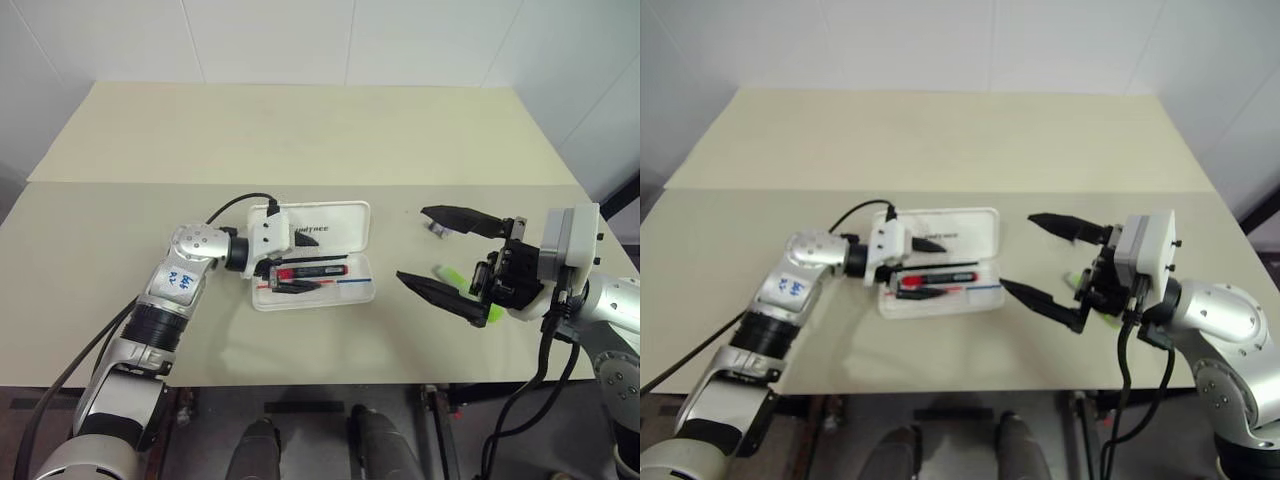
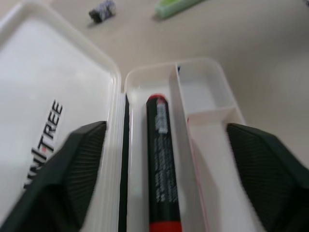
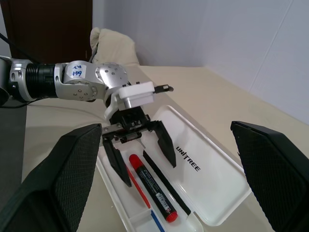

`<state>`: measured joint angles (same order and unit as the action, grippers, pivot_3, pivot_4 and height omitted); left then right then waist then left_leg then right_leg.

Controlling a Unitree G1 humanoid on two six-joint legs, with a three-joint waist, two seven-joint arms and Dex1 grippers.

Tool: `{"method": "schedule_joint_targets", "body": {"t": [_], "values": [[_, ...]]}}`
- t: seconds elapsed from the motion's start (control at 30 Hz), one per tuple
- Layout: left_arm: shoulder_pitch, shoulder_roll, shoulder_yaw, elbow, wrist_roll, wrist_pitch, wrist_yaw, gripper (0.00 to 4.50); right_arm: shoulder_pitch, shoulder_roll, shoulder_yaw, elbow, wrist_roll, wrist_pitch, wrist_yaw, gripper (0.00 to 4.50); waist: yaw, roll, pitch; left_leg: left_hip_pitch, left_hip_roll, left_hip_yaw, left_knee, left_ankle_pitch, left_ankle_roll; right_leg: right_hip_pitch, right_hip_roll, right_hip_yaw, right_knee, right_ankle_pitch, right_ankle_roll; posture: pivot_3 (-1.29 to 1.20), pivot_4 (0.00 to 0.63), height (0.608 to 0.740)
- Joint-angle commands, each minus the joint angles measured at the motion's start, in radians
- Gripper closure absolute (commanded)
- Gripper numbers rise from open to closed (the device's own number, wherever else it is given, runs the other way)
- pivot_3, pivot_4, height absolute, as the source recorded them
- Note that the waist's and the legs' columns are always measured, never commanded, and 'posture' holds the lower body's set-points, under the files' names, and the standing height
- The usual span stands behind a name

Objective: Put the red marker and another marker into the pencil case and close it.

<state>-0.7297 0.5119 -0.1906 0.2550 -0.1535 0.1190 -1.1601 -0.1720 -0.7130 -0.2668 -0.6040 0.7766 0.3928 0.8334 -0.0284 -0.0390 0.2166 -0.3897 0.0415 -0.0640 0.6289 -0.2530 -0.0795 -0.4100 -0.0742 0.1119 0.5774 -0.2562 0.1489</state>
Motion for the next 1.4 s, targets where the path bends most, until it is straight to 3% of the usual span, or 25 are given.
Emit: {"method": "schedule_joint_targets", "body": {"t": [0.03,0.33,0.6,1.03,1.13,1.4], "values": [[0.012,0.055,0.104,-0.157,-0.136,0.131,-0.03,0.03,0.083,0.009,-0.074,0.112,-0.052,-0.02,-0.03,0.0,0.0,0.0,0.0,0.0,0.0,0.0,0.0,0.0,0.0,0.0,0.0,0.0,0.0,0.0,0.0,0.0,0.15,0.74],[0.146,0.233,0.327,-0.343,-0.414,0.331,-0.136,0.03,0.203,-0.02,-0.121,0.28,-0.162,-0.035,-0.004,0.0,-0.006,0.002,0.001,0.003,0.0,0.0,-0.001,0.0,0.0,-0.002,0.0,0.0,0.009,-0.005,-0.003,0.0,0.15,0.74],[0.205,0.308,0.409,-0.289,-0.413,0.261,-0.167,0.03,0.199,-0.029,-0.074,0.483,-0.237,-0.1,0.107,0.0,-0.006,0.002,0.001,0.003,0.0,0.0,0.001,0.0,0.0,0.0,0.0,0.0,0.006,-0.005,-0.003,0.0,0.15,0.74],[0.226,0.349,0.422,-0.198,-0.386,0.161,-0.165,0.03,0.109,-0.004,-0.009,0.825,-0.35,-0.258,0.19,0.0,-0.015,0.003,0.001,0.003,0.0,0.0,0.0,0.0,0.0,-0.001,0.0,0.0,0.007,-0.006,-0.002,0.0,0.15,0.74],[0.22,0.352,0.42,-0.191,-0.387,0.155,-0.161,0.0,0.115,0.001,-0.004,0.852,-0.353,-0.277,0.217,0.56,-0.017,0.002,0.001,0.003,0.0,0.0,0.0,0.0,0.0,-0.001,0.0,0.0,0.007,-0.005,-0.002,0.0,0.15,0.74],[0.206,0.351,0.41,-0.165,-0.38,0.133,-0.162,0.0,0.114,0.019,-0.002,0.816,-0.342,-0.291,0.225,3.35,-0.028,0.002,0.001,0.003,0.0,0.0,0.0,0.0,0.0,-0.001,0.0,0.0,0.008,-0.006,-0.002,0.0,0.15,0.74]]}}
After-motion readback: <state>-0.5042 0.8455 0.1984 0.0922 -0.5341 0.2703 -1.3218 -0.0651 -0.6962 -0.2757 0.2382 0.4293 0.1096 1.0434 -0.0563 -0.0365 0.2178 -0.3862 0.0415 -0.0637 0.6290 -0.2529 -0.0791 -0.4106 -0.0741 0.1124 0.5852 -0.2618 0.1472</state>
